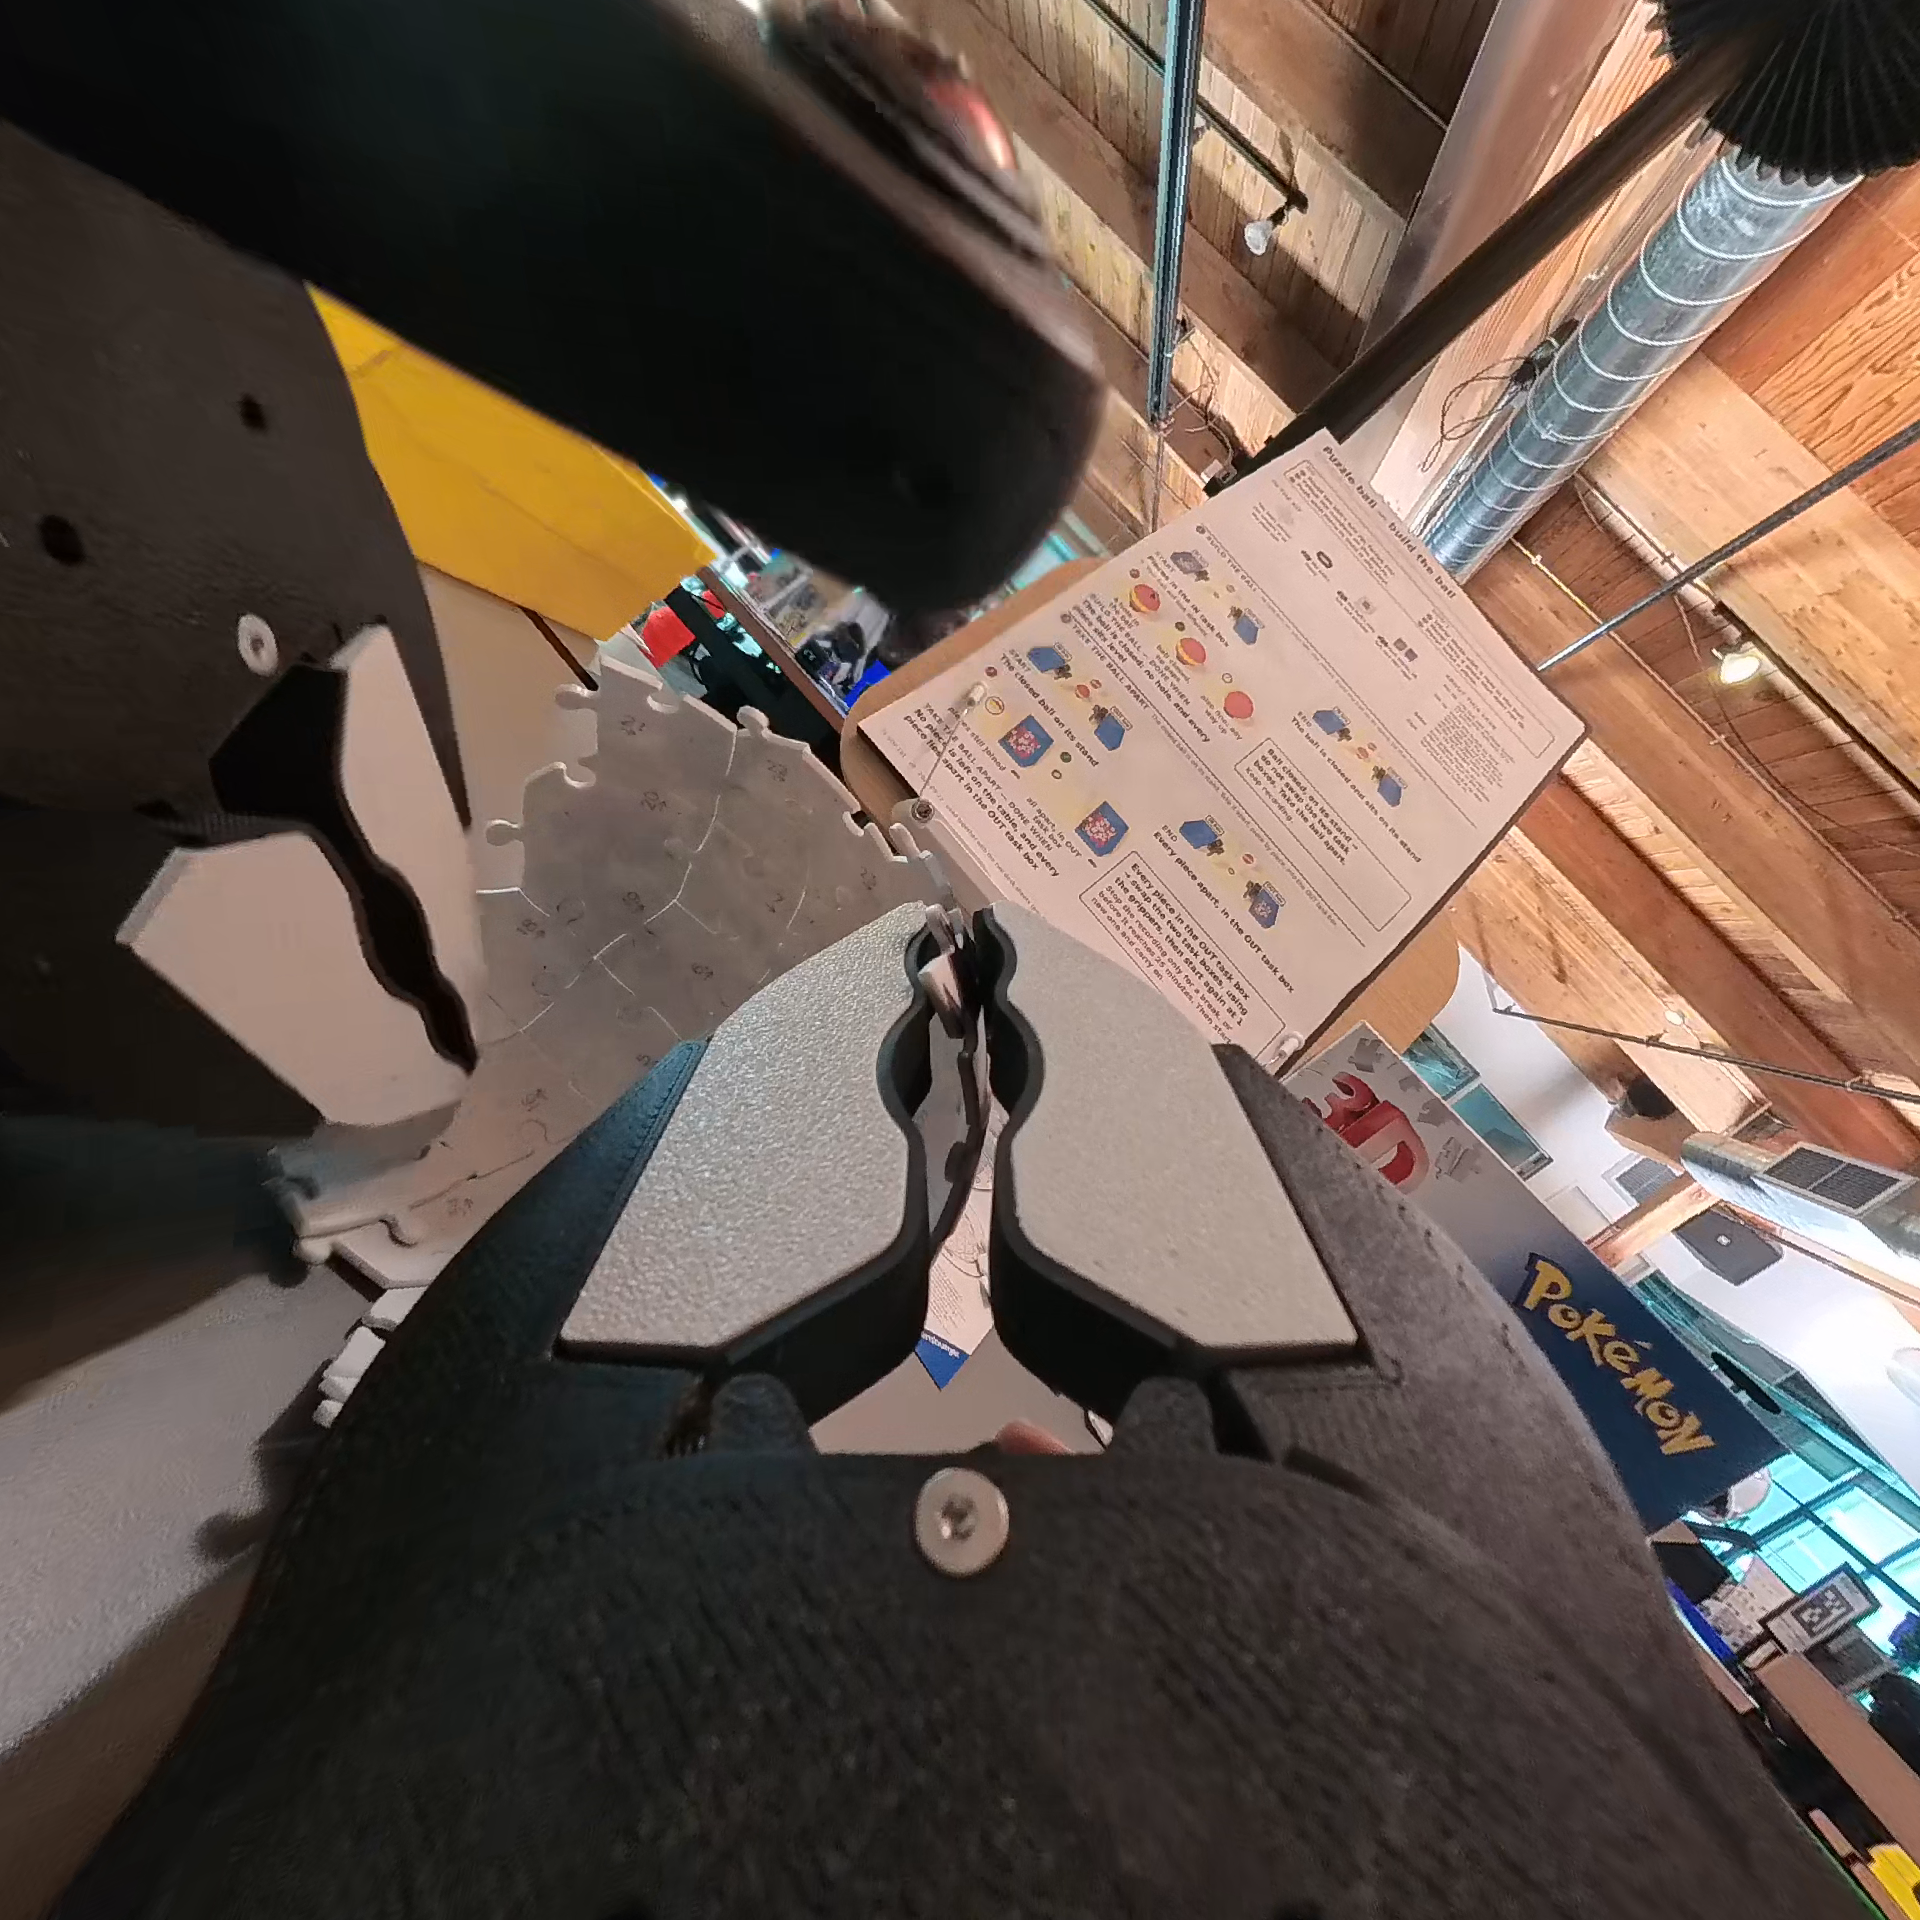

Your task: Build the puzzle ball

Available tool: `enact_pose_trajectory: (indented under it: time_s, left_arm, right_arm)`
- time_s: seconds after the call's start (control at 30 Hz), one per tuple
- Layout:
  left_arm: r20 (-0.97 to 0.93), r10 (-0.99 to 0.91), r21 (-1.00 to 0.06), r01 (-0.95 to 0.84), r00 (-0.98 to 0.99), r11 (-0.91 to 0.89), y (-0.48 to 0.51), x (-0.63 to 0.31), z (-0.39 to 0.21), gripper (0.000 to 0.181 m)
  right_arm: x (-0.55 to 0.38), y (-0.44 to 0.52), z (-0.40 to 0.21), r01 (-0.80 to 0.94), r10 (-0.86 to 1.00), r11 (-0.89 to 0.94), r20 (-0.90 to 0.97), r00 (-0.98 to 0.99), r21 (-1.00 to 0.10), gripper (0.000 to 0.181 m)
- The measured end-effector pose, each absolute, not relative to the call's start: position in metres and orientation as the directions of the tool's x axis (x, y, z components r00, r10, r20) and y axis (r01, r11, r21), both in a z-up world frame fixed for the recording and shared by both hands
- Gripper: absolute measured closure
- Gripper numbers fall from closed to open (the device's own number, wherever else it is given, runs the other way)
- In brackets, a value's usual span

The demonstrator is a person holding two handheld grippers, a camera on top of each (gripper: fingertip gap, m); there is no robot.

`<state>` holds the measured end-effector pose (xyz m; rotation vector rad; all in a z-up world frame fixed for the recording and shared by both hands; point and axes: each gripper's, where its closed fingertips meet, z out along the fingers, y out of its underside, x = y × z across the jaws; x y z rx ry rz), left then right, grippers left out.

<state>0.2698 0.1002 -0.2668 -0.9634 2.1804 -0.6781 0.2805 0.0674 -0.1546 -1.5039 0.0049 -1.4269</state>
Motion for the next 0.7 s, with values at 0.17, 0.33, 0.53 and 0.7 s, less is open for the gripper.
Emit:
enact_pose_trajectory:
  time_s: [0.17, 0.33, 0.53, 0.7]
  left_arm:
    - [-0.316, -0.849, -0.704, -0.496, -0.424, 0.509, 0.118, 0.255, -0.259, 0.181]
    - [-0.103, -0.944, -0.737, -0.613, -0.314, 0.284, 0.115, 0.238, -0.266, 0.154]
    - [0.069, -0.982, -0.729, -0.681, -0.176, 0.071, 0.108, 0.239, -0.269, 0.144]
    - [0.033, -0.987, -0.708, -0.701, -0.157, 0.088, 0.098, 0.246, -0.274, 0.134]
  right_arm:
    - [0.281, 0.067, -0.154, 0.600, -0.607, -0.480, 0.736, 0.299, -0.640, 0.175]
    - [0.281, 0.067, -0.154, 0.599, -0.609, -0.479, 0.734, 0.301, -0.642, 0.175]
    - [0.281, 0.067, -0.154, 0.601, -0.606, -0.481, 0.738, 0.297, -0.638, 0.175]
    - [0.282, 0.067, -0.154, 0.601, -0.606, -0.482, 0.738, 0.297, -0.637, 0.175]
